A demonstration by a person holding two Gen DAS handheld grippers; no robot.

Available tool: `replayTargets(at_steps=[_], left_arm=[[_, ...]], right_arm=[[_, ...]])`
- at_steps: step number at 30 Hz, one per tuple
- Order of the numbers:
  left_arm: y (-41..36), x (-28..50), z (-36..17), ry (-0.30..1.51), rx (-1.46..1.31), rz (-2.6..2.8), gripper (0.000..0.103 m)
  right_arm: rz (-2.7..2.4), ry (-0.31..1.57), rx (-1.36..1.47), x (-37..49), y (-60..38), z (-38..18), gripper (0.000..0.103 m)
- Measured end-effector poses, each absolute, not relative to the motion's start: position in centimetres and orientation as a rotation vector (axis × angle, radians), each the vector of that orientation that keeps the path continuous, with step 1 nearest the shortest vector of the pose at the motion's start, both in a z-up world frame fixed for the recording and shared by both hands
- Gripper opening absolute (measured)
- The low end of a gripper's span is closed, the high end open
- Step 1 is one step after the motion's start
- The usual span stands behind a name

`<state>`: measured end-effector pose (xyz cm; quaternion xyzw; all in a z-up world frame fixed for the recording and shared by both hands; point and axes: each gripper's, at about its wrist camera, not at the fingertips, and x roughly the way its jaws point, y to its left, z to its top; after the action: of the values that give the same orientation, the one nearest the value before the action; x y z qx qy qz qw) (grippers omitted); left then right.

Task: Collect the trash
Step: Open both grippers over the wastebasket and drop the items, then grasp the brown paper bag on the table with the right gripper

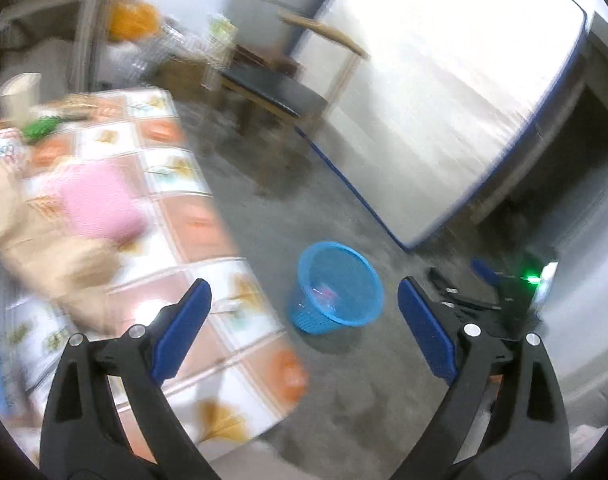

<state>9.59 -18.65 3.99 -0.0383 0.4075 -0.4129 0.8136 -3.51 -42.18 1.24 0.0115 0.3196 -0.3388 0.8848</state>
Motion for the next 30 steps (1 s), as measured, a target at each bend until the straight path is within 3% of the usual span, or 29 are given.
replayTargets(at_steps=[10,24,28,30], left_arm=[[-4.2,8.7,4.5,0.655,-0.063,-0.525,0.09],[-0.3,8.8,1.9,0.562,0.118,-0.368,0.09],[0.3,8.7,1.7,0.579,0.115,-0.373,0.09],[0.3,8.8,1.4,0.579,0.13,-0.378,0.084]], right_arm=[[-0.266,0.469,0.056,1.9,-31.9,7.5,0.096],[0.131,0.658,0.133,15.7,-20.3,5.4,0.096],[0.163,0.765,0.114,20.2,-18.4,2.7,0.084],[0.175,0.804,0.11,21.8,-17.9,1.7,0.078]])
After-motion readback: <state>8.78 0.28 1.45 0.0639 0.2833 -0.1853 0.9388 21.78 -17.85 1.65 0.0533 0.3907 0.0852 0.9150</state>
